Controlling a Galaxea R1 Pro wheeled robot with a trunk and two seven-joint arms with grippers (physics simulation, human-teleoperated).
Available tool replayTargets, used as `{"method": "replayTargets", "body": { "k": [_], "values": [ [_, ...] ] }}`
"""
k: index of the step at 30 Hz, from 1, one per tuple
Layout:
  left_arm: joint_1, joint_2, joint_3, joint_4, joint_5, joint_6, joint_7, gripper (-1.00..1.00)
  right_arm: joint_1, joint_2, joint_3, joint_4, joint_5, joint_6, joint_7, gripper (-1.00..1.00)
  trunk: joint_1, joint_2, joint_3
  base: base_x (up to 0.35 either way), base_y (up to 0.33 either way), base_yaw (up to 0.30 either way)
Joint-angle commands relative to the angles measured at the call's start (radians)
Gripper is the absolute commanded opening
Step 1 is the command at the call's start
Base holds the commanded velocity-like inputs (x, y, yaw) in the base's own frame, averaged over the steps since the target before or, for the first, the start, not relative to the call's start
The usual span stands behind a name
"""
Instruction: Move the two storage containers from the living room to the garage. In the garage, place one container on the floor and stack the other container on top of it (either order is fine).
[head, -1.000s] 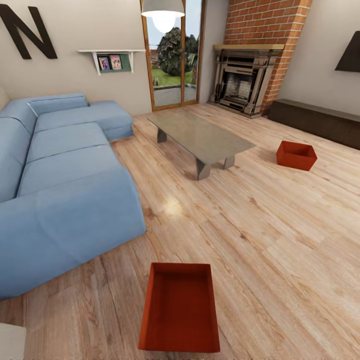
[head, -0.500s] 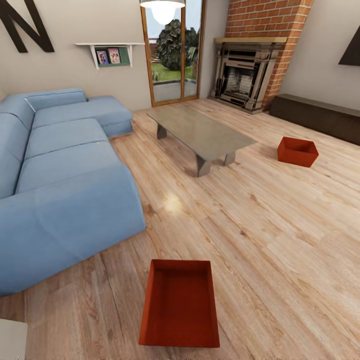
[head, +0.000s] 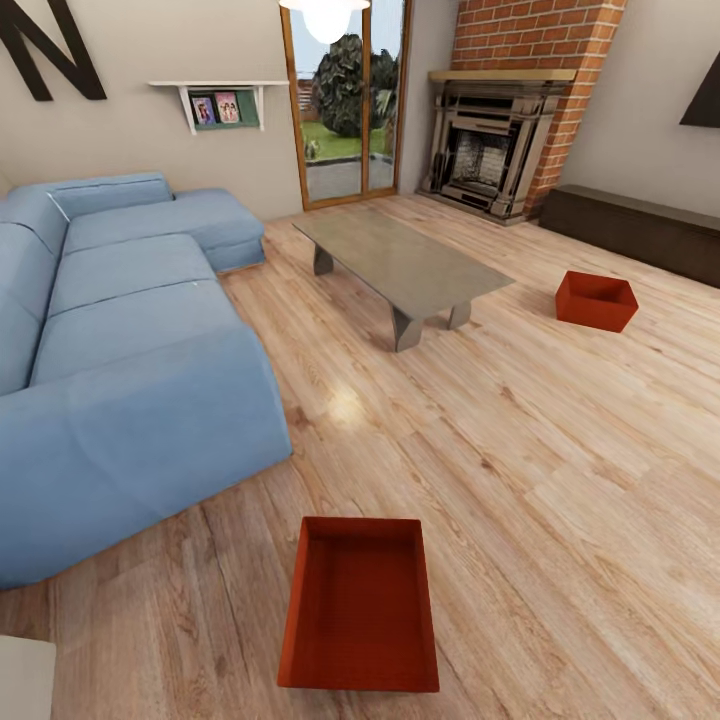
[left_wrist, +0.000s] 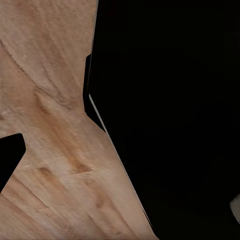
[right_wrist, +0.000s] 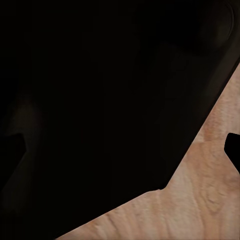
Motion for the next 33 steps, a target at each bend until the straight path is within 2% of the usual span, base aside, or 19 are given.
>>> {"method": "replayTargets", "body": {
  "k": [1,29,32,33],
  "values": [
    [0.000,0.000,0.000,0.001,0.004,-0.003,0.001,1.00,-0.001,0.000,0.007,0.003,-0.011,-0.005,0.004,1.00,0.000,0.000,-0.001,0.000,0.000,0.000],
    [0.000,-0.003,-0.009,-0.001,-0.001,-0.007,-0.001,1.00,-0.001,0.000,0.007,0.000,-0.018,-0.006,-0.002,1.00,0.000,0.000,-0.001,0.000,0.000,0.000],
    [0.000,-0.003,-0.012,-0.021,0.001,-0.013,0.000,1.00,-0.001,-0.002,0.007,-0.024,-0.021,-0.003,-0.005,1.00,0.000,0.000,-0.001,0.000,0.000,0.000],
    [0.000,-0.002,-0.011,-0.058,0.002,-0.011,0.000,1.00,0.000,-0.003,0.007,-0.052,-0.022,-0.002,-0.006,1.00,0.000,0.000,-0.001,0.000,0.000,0.000]
  ]
}}
